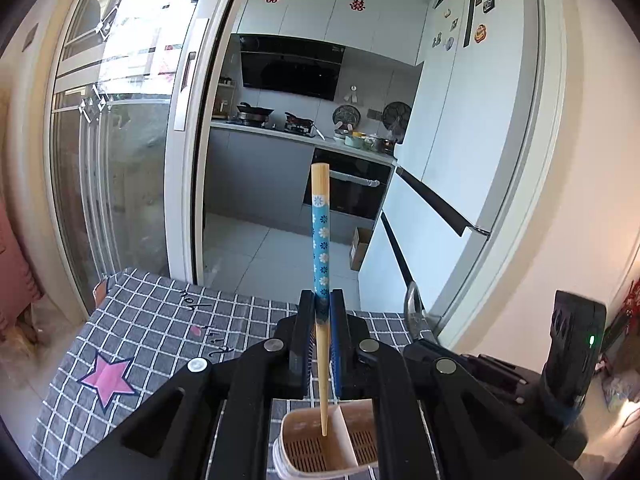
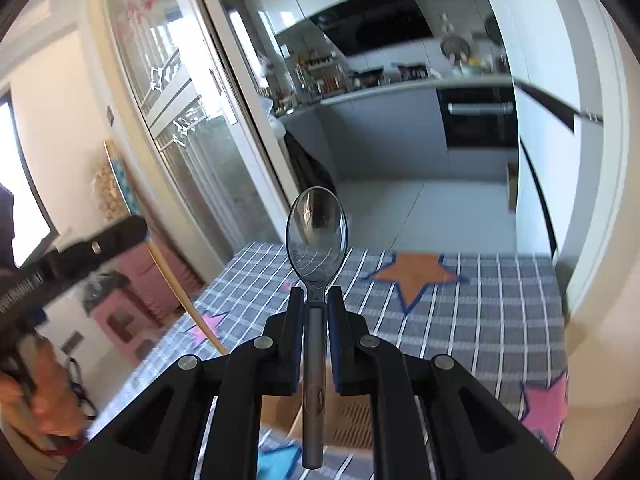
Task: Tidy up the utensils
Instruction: 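Lift both utensils and drop them into the beige caddy compartments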
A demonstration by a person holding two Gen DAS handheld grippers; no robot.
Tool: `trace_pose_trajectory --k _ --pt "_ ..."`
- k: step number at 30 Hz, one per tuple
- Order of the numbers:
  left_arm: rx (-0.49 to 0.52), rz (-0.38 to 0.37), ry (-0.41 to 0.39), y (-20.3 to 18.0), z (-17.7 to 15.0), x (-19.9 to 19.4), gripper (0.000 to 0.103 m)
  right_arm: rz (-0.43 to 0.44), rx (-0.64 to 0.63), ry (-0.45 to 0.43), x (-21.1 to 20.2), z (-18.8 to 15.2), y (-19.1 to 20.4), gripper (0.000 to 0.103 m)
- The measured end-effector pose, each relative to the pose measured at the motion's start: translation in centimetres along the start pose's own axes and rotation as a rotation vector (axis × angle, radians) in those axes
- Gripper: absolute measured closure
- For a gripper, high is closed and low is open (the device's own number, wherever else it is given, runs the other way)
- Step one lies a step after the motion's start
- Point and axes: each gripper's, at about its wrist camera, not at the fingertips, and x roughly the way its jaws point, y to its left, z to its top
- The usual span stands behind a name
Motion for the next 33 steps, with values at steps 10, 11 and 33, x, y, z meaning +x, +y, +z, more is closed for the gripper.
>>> trace_pose_trajectory --k 10,11,33 --pt "0.045 0.058 0.095 0.0 -6.2 4.7 0.065 -0.097 -0.177 -0.089 4.3 -4.4 1.2 0.090" --pt "0.053 0.067 0.101 0.1 -7.0 4.9 0.065 -0.102 -0.194 -0.088 4.6 -4.9 1.3 0.090" --pt "0.055 0.196 0.199 2.4 -14.7 1.4 0.065 -0.100 -0.220 0.013 2.6 -7.2 2.5 0.039"
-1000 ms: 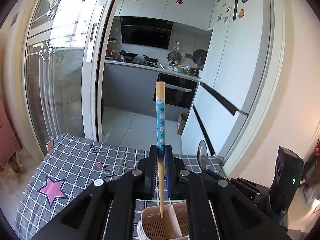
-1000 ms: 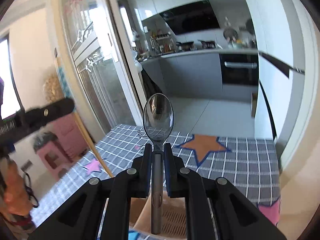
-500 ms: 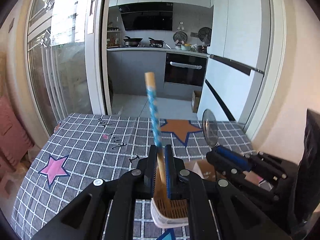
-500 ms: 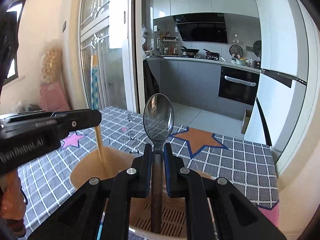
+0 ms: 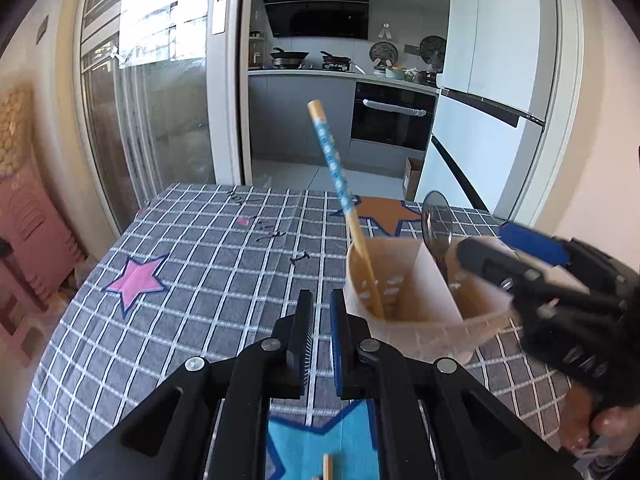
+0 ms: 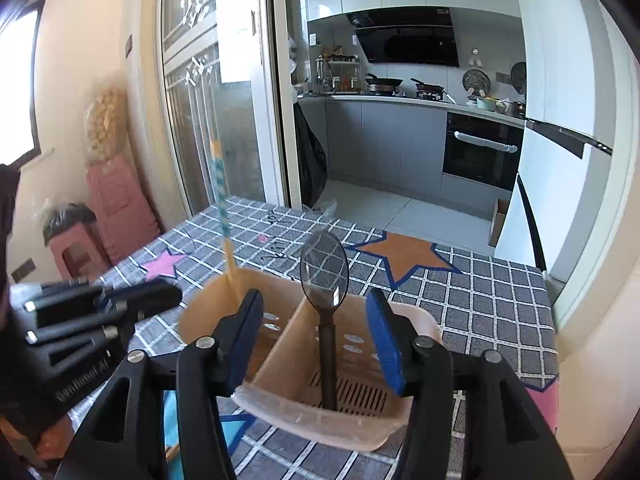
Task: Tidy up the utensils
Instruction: 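Lift both utensils and drop them into the beige caddy compartments, then move both open tools back over the remaining utensils on the star mat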
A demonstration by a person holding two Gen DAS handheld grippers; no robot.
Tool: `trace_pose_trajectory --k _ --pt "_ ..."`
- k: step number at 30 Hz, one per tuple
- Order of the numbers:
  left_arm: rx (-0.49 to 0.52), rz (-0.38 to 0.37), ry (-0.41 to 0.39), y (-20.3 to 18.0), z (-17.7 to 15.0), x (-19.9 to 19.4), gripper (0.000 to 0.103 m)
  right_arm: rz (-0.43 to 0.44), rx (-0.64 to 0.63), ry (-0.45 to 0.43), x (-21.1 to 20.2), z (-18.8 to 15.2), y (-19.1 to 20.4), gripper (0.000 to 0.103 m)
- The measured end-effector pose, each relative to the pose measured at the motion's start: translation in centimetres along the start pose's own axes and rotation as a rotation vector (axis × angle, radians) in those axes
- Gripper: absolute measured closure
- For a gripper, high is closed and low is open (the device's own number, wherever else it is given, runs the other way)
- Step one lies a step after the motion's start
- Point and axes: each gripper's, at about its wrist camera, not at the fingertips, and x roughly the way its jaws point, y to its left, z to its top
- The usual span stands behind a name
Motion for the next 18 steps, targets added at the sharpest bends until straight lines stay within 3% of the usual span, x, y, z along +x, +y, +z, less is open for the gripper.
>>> trace_pose_trajectory --k 4,6,7,8,12,16,18 --pt "-0.028 -0.009 0.021 1.4 -1.9 -2.3 0.065 0.033 0.058 -0.001 -3.2 0.1 0.2 0.023" --pt "-0.035 -0.005 0.025 2.0 -3.2 -3.6 0.060 0.039 0.085 0.007 -4.8 -0.4 0.4 0.023" --pt "-0.038 -0.002 0.028 2.4 -3.8 -4.3 0.021 0.041 0.101 0.019 -5.6 -0.8 0.5 0.023" --pt "-0.047 0.006 0.034 2.7 -4.4 -4.8 0.000 0.048 0.119 0.029 -6.4 -1.4 0.5 0.021" --pt "-0.059 0.033 0.034 4.1 -7.8 -7.7 0.000 0.053 0.182 0.091 -8.7 -4.3 0.9 0.019" --pt "-0.050 0.044 0.079 5.0 -11.4 -8.5 0.000 0.060 0.231 0.172 -10.1 -8.1 1.3 0.000" --pt "-0.046 0.038 0.109 5.3 -13.3 -8.4 0.000 0.060 0.251 0.210 -10.9 -10.4 1.6 0.000"
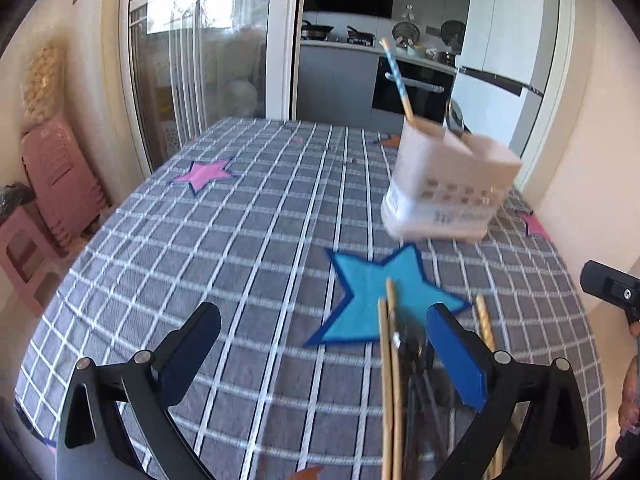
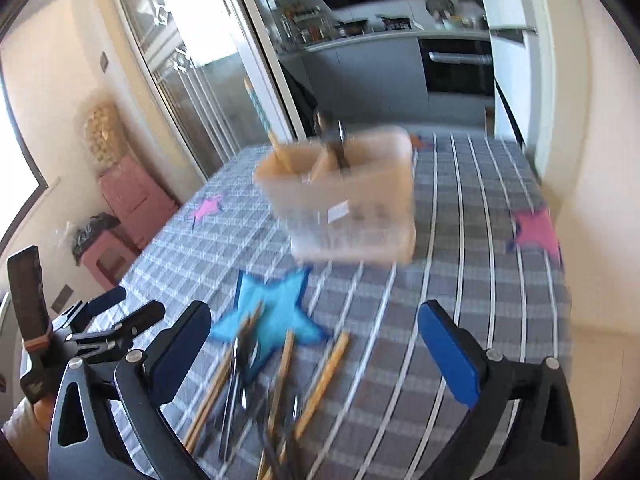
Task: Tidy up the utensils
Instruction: 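Move both open tools back over the remaining utensils on the star mat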
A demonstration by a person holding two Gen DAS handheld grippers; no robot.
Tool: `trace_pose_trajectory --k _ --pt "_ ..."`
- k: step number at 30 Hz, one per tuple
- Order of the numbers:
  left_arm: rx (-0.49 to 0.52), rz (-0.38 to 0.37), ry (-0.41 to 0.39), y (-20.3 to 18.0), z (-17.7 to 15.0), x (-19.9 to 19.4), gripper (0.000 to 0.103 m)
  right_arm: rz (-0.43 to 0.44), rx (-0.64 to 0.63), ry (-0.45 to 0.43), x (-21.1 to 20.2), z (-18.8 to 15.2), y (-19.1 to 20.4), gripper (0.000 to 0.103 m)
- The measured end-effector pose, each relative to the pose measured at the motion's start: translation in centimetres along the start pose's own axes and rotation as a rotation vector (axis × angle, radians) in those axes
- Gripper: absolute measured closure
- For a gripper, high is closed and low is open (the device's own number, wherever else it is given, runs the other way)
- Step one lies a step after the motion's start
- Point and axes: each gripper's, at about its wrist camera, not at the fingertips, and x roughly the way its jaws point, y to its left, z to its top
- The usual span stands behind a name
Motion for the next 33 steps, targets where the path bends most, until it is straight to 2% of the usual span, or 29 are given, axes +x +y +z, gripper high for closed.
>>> trace_pose_trajectory --k 6,8,13,20,33 --pt "0.010 0.008 0.128 0.6 -3.8 2.2 0.000 -0.068 -0.026 0.155 0.7 -5.3 0.5 0.000" --pt "0.014 0.009 0.152 0.7 -4.7 2.7 0.000 -0.111 -0.031 0.185 1.1 -6.6 0.6 0.000" --pt "0.028 0.026 0.185 0.5 -5.4 3.5 0.000 -0.150 -0.011 0.242 1.9 -8.7 0.1 0.000" --pt "0.038 0.014 0.212 -0.1 -5.4 4.1 0.000 -0.226 -0.064 0.289 2.4 -8.8 -0.2 0.000" --pt "0.029 -0.006 0.223 0.0 -5.4 4.2 0.000 -0.234 -0.143 0.357 3.9 -10.1 0.7 0.000"
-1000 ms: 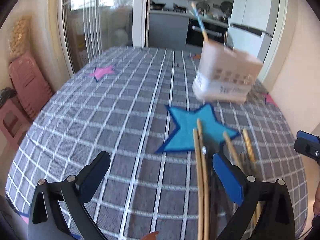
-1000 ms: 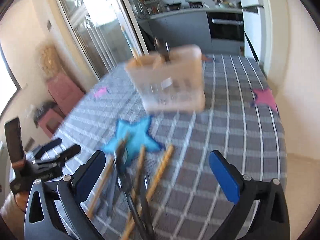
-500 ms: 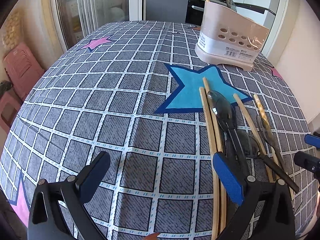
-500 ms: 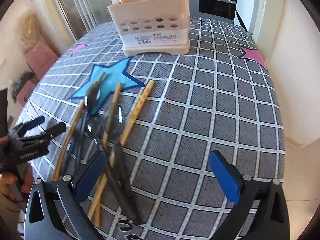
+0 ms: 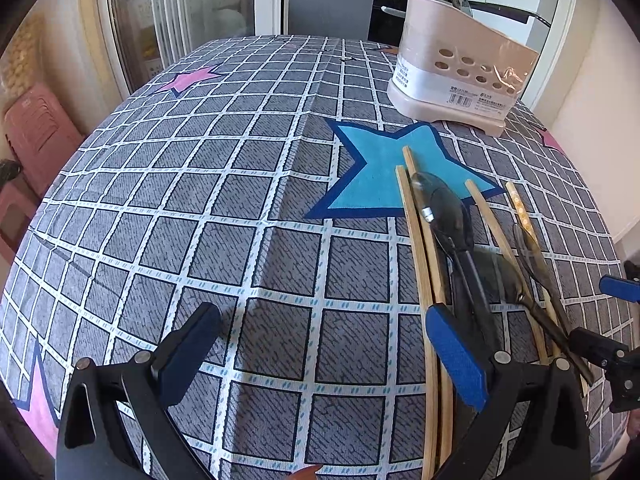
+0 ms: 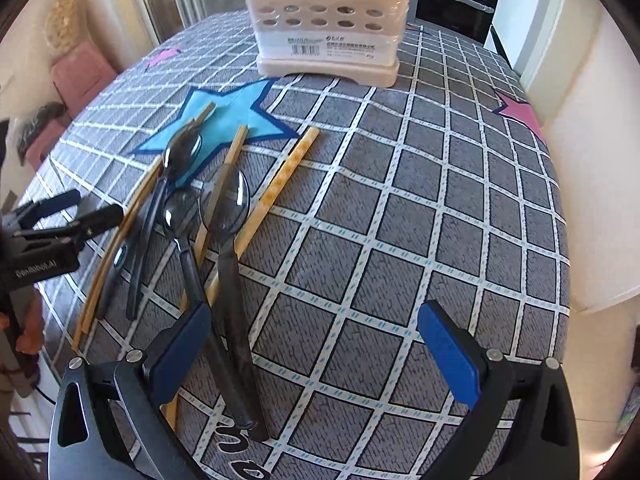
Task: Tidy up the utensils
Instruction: 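Move both open tools back over the remaining utensils on the star mat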
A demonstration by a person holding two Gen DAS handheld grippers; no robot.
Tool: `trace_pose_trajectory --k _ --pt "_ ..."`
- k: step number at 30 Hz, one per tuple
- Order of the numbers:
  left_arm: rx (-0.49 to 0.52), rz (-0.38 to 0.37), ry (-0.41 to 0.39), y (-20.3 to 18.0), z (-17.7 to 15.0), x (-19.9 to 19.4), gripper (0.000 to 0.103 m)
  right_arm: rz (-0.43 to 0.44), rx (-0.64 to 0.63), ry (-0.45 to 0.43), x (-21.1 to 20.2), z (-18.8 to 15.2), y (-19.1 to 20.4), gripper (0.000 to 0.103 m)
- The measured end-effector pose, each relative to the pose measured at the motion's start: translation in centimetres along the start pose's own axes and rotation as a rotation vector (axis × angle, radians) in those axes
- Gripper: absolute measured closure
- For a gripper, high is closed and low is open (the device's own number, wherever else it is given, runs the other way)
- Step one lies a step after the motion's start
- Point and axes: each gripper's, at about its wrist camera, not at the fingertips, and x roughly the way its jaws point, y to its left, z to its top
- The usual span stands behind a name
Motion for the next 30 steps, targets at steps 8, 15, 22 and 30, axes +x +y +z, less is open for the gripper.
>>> trace_pose_trajectory --k 8,15,22,30 --pt "0.010 -0.008 0.001 0.1 -0.1 0.0 0.000 -0.001 0.027 0.009 0.4 0.2 -0.6 0.000" --pt "0.024 -0.017 0.007 0.0 0.0 0.1 0.000 -0.037 0.032 0.014 0.6 0.3 -1.0 0.000" --pt "0.043 -0.030 0.013 -0.1 -0.2 0.0 0.000 -0.038 0.068 0.016 0.6 0.3 -1.7 0.002" --pt "0.049 -0.034 0.014 0.0 -0.3 -0.1 0.000 -0.013 0.133 -0.012 -0.1 0.6 -2.8 0.002"
